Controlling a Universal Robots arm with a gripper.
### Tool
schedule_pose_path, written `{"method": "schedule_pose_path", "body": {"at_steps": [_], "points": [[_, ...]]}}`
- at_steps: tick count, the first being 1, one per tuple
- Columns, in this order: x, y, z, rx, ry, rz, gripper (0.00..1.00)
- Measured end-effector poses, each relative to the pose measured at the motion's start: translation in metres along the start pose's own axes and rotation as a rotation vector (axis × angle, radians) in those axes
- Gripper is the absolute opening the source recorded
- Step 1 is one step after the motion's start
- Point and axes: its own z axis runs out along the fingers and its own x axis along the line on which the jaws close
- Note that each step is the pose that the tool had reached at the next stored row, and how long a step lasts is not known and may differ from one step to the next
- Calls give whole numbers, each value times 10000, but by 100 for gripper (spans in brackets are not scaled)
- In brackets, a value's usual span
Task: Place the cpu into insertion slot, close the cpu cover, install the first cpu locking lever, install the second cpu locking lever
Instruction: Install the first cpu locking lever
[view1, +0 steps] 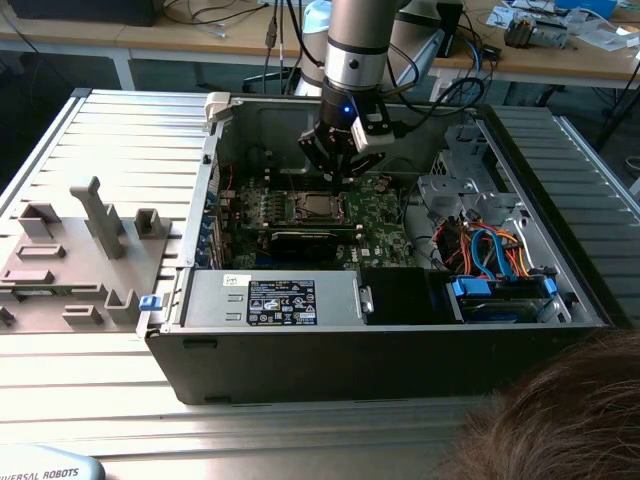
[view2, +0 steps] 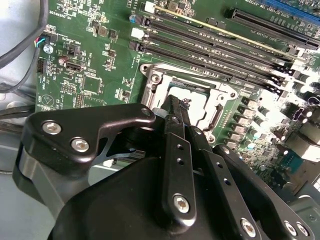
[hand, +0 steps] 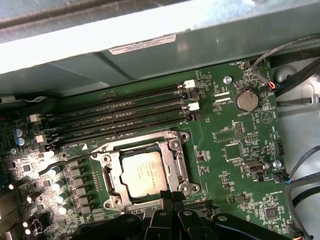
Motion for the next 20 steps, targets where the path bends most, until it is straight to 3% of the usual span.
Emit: {"method": "schedule_pose_path", "body": {"at_steps": [20], "points": [[0,0,0,4,-58,-540,11]]}}
